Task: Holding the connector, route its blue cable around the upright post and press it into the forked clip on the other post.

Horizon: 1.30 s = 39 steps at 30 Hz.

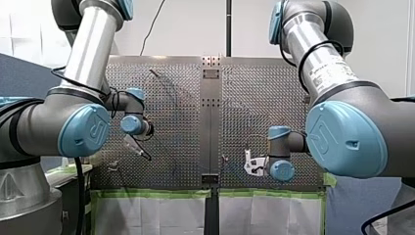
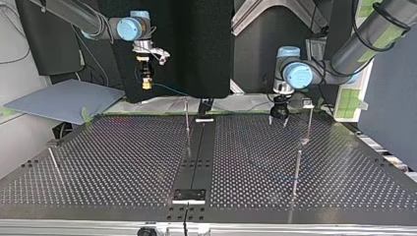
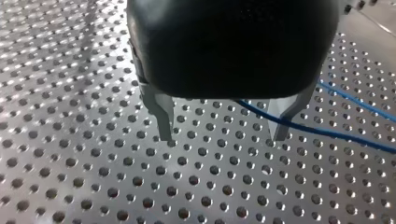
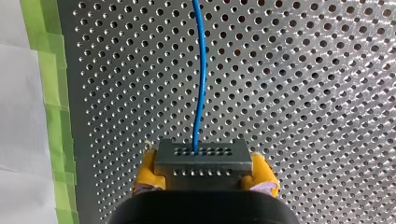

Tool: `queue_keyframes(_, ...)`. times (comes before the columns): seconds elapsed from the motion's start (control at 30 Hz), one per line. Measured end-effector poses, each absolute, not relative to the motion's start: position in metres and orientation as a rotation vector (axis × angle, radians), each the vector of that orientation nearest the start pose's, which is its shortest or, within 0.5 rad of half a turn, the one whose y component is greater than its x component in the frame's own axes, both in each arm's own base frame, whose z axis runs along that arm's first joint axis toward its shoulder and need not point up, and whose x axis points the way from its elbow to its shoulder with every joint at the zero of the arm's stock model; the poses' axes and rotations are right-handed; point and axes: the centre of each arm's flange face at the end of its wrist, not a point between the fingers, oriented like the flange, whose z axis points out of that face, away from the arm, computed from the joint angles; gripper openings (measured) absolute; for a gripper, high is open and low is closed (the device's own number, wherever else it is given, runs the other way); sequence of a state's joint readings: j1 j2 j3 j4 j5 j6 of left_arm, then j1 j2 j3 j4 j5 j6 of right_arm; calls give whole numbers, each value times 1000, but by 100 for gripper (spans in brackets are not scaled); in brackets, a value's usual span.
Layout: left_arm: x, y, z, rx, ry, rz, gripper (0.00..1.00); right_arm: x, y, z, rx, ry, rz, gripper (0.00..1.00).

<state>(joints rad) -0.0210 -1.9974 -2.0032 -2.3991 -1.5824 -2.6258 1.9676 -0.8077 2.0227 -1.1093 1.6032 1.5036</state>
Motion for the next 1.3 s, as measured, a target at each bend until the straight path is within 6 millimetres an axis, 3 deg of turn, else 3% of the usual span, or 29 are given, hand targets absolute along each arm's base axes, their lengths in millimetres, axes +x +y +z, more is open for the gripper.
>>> queue_keyframes(0.8, 479, -140, 113, -1075, 1497, -930, 100, 320, -428, -8, 1588, -1012, 1358, 0)
queue_keyframes(1.3, 464, -150, 109, -1045, 1511, -981, 100, 321, -428, -8, 1589, -1012, 1357, 0)
